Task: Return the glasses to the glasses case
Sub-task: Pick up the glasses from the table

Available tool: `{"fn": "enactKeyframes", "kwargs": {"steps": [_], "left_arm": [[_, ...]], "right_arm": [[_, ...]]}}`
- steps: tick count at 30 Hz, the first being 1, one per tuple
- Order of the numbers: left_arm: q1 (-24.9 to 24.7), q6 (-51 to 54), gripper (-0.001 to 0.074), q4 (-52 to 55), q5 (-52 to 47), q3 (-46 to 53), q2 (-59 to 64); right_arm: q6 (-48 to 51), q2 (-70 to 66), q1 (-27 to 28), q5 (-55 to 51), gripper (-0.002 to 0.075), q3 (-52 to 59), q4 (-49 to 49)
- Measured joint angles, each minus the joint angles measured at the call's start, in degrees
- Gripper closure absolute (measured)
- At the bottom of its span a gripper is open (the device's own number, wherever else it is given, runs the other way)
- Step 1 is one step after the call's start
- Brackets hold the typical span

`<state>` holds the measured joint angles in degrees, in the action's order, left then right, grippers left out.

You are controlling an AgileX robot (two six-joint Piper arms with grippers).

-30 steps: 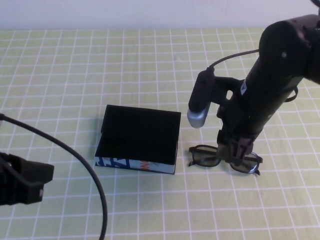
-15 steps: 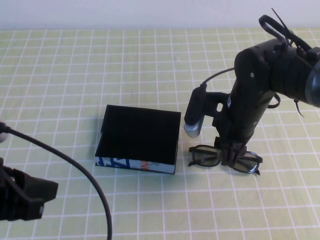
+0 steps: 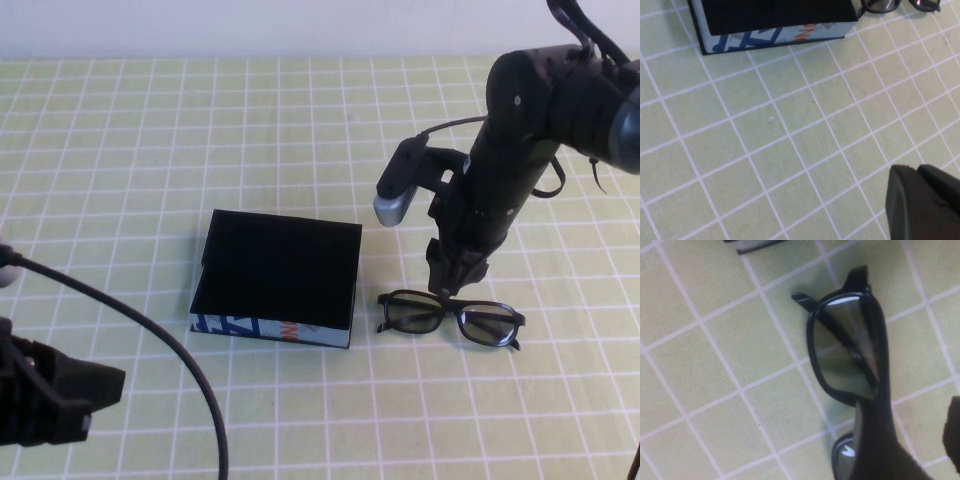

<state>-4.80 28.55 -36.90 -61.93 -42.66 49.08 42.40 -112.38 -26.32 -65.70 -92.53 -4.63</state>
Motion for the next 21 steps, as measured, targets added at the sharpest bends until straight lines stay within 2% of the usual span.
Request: {"fn": "enactKeyframes", "kwargs": {"steps": [21], "left_arm": [[0.0, 0.0, 0.0739, 0.0, -0.3, 0.0, 0.0]], "right_arm": [[0.0, -4.4, 0.3, -0.7, 0.0447, -0.6, -1.7]]}}
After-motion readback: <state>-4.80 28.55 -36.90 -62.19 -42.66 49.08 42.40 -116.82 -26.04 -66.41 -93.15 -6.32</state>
